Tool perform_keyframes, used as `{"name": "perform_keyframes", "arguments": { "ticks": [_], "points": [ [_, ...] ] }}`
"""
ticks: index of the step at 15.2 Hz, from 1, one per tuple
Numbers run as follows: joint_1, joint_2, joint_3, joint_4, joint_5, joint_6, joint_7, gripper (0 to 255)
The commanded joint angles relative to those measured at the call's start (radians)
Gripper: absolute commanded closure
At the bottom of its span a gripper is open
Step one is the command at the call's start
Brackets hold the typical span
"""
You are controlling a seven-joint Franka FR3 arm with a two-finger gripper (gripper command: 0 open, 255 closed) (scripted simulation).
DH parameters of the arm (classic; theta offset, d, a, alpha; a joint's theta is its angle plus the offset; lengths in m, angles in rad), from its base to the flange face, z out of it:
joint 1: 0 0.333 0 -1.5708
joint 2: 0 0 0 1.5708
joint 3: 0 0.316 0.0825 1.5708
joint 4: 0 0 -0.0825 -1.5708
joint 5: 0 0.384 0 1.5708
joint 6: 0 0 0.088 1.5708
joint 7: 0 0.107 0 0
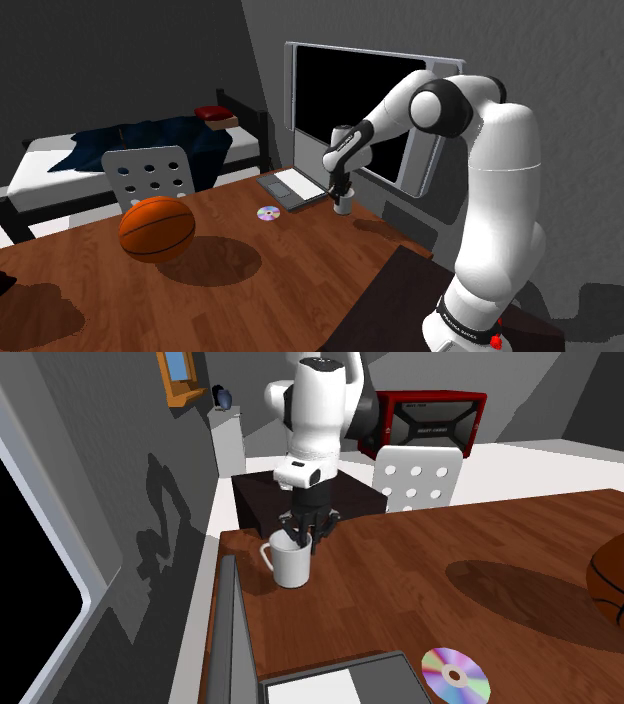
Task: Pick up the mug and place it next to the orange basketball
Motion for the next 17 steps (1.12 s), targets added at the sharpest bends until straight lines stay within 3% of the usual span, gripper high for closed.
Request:
{"name": "perform_keyframes", "arguments": {
  "ticks": [1,17],
  "points": [
    [0.001,-0.022,-0.002,0.000,-0.003,-0.022,0.000,255],
    [0.011,-0.165,-0.012,0.044,-0.026,-0.208,0.006,255]
  ]
}}
